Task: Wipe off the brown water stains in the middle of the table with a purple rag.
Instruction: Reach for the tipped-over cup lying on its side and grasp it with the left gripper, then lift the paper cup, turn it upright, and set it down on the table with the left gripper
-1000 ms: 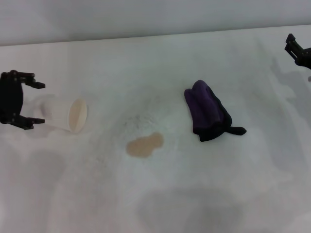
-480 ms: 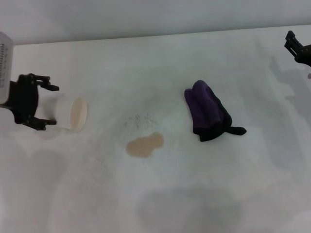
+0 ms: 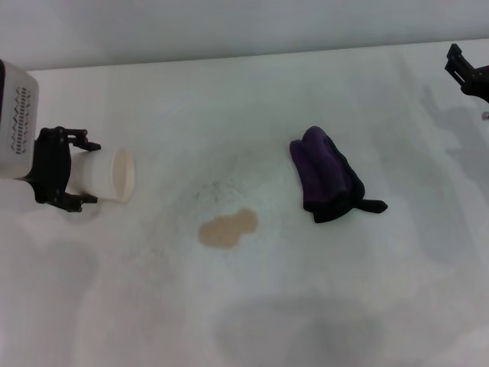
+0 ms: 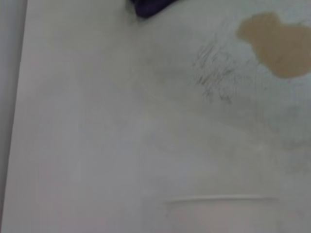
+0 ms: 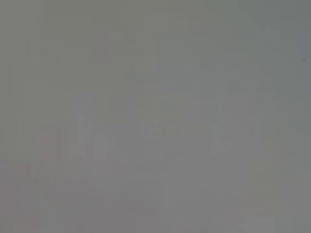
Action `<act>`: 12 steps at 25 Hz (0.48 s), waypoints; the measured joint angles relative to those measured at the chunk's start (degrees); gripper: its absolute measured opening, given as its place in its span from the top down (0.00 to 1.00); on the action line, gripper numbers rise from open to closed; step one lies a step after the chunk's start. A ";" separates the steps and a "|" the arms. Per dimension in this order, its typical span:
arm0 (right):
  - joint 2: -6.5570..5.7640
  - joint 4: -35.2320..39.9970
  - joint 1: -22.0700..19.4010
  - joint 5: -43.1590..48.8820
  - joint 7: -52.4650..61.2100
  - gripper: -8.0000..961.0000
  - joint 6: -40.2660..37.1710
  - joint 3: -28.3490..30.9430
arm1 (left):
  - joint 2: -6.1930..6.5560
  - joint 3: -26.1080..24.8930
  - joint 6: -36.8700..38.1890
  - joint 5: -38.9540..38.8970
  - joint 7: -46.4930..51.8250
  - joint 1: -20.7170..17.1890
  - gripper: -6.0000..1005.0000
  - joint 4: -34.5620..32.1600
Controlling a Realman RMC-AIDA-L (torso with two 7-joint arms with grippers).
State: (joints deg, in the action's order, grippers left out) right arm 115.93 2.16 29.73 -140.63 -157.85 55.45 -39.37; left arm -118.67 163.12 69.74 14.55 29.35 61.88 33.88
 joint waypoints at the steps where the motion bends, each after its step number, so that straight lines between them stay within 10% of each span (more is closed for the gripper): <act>1: 0.00 -0.01 -0.07 0.00 0.00 0.11 0.00 0.00 | -0.04 0.00 -0.14 -0.24 0.05 -0.20 0.15 -0.26; 12: 0.01 -0.27 -0.40 0.15 0.00 0.11 0.08 -0.17 | -0.07 0.00 -0.63 -1.02 0.64 -1.14 0.17 -1.39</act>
State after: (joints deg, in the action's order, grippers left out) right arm 115.93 1.89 29.34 -140.48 -157.85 55.53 -39.54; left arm -118.74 163.12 69.11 13.54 29.99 60.74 32.49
